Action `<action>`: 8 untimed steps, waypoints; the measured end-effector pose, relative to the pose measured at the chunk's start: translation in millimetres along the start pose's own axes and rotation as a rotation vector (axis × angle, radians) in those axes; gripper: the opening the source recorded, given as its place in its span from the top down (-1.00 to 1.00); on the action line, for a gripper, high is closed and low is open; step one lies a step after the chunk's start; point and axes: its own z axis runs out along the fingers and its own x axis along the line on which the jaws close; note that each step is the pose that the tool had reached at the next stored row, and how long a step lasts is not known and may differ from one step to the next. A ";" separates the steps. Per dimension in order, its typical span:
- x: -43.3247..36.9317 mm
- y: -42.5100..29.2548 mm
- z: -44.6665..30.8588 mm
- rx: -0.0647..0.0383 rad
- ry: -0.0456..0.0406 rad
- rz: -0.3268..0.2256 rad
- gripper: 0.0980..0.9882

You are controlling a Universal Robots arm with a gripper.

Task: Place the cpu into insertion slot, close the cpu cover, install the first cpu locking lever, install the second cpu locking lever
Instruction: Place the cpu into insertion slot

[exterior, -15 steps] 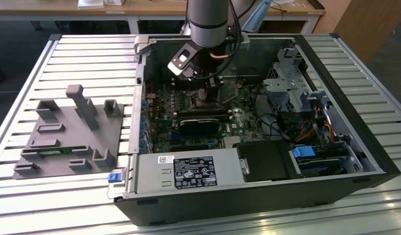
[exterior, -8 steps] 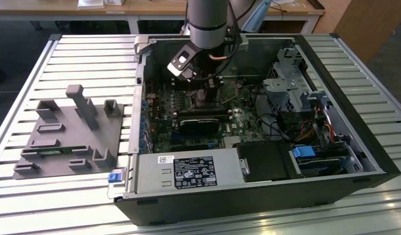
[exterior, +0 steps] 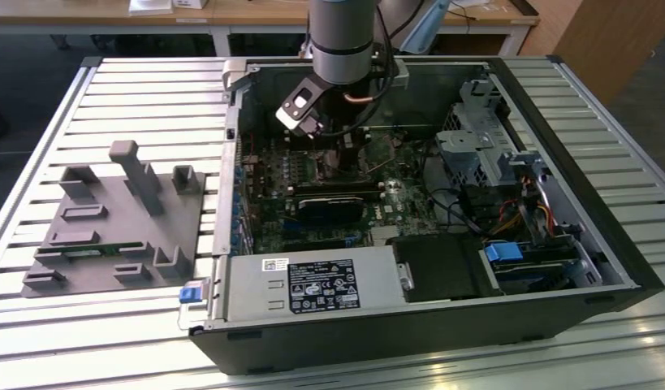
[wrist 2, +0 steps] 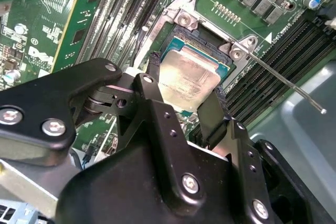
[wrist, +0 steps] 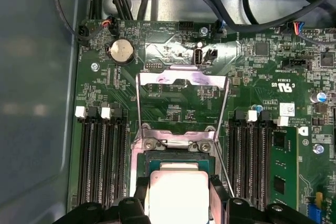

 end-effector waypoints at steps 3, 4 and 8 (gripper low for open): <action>0.1 -0.2 2.5 0.000 -0.0001 0.003 0.01; 0.1 -0.3 3.1 0.000 -0.0003 0.004 0.01; 0.0 -0.5 5.7 0.000 -0.0006 0.008 0.01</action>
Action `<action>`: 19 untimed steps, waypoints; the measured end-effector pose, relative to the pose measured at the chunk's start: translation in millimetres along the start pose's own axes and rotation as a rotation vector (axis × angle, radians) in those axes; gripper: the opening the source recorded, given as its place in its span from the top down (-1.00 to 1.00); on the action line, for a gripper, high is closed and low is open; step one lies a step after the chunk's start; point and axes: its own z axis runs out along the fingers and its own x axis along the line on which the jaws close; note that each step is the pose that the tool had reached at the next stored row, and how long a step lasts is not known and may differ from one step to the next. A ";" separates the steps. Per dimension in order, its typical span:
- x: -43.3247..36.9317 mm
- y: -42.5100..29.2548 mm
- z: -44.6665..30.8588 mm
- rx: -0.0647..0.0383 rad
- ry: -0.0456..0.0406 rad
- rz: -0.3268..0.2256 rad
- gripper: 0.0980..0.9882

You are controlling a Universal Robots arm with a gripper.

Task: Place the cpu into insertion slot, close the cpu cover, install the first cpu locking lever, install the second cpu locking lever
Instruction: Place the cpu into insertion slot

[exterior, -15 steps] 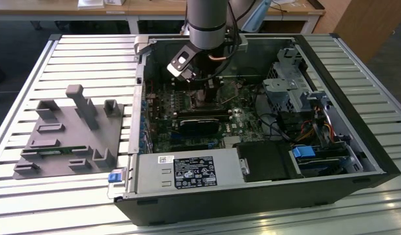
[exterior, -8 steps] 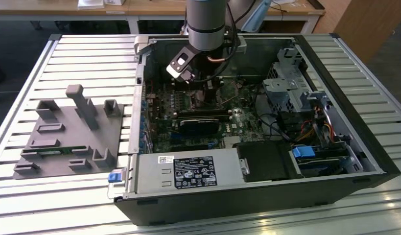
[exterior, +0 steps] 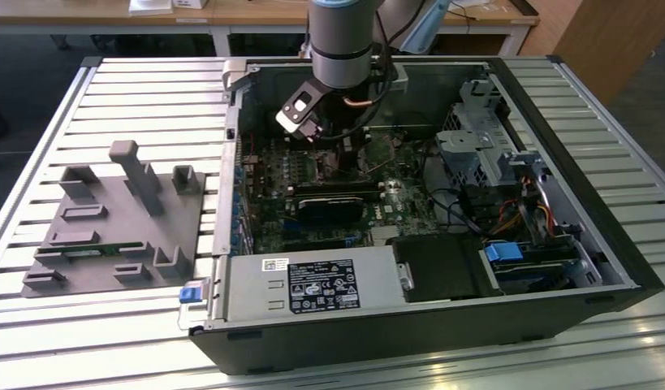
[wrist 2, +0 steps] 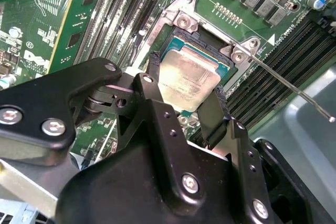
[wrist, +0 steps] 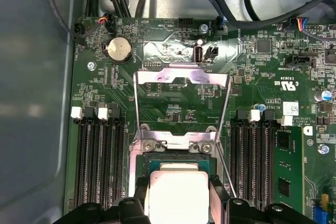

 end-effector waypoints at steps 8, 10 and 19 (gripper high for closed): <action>-0.1 -0.3 3.7 0.000 -0.0001 0.001 0.01; 0.0 -0.4 4.6 0.000 -0.0001 0.001 0.01; 0.5 -0.7 7.9 0.000 -0.0004 0.001 0.01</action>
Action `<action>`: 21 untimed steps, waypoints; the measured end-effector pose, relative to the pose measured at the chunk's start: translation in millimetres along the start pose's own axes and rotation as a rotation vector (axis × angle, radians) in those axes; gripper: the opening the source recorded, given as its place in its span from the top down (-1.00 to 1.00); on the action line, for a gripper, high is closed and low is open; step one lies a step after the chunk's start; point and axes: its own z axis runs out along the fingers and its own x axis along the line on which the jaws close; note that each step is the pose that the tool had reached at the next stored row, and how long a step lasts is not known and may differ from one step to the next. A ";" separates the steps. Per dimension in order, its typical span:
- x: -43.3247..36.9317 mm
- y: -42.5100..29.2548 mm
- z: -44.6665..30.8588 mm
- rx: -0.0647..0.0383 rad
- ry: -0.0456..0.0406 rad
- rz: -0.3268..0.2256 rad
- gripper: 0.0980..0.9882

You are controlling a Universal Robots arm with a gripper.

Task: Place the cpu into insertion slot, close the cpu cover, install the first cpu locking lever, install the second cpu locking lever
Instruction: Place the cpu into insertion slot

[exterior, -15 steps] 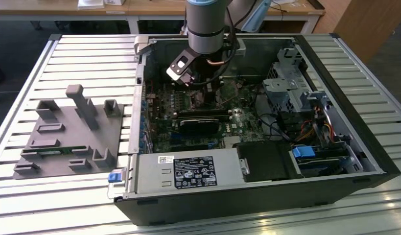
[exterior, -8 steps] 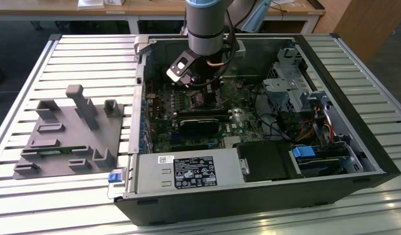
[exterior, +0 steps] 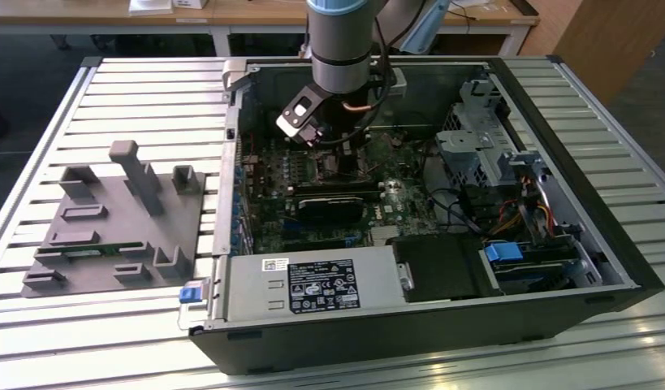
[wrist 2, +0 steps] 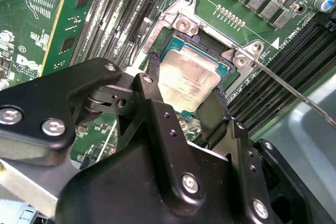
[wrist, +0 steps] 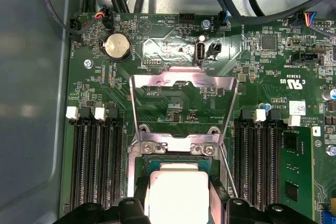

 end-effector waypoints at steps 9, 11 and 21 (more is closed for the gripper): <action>0.0 0.0 0.2 0.000 0.0002 0.000 -0.15; 0.1 0.0 0.3 0.000 0.0003 0.000 -0.15; 3.8 0.0 1.0 0.000 0.0012 0.001 -0.15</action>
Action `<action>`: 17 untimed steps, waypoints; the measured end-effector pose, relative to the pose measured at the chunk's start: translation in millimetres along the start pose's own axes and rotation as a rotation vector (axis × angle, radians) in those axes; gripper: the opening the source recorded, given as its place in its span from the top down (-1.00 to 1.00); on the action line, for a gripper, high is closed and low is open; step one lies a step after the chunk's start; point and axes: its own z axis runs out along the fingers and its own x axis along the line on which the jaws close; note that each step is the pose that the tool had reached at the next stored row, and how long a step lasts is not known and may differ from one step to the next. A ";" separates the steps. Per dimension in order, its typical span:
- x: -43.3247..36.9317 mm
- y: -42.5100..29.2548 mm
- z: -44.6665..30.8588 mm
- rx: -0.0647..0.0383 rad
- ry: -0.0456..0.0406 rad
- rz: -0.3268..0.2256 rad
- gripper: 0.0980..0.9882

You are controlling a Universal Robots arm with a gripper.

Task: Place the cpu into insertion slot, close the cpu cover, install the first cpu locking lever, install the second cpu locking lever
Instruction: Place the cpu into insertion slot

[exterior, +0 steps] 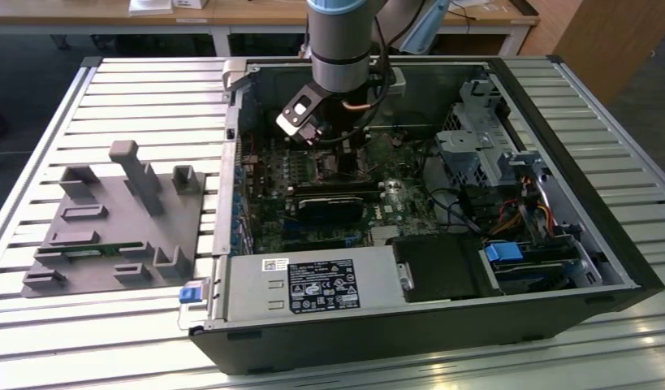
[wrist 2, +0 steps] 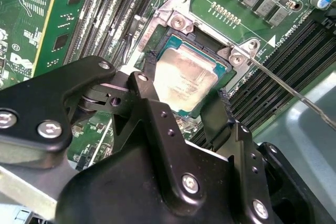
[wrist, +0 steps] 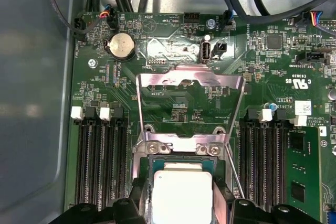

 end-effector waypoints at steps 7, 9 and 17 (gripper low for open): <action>0.1 0.1 -1.2 0.000 0.0003 0.001 -0.15; 0.1 0.2 -2.7 0.000 0.0003 0.001 -0.15; 0.3 1.6 -12.0 0.007 0.0002 0.001 -0.15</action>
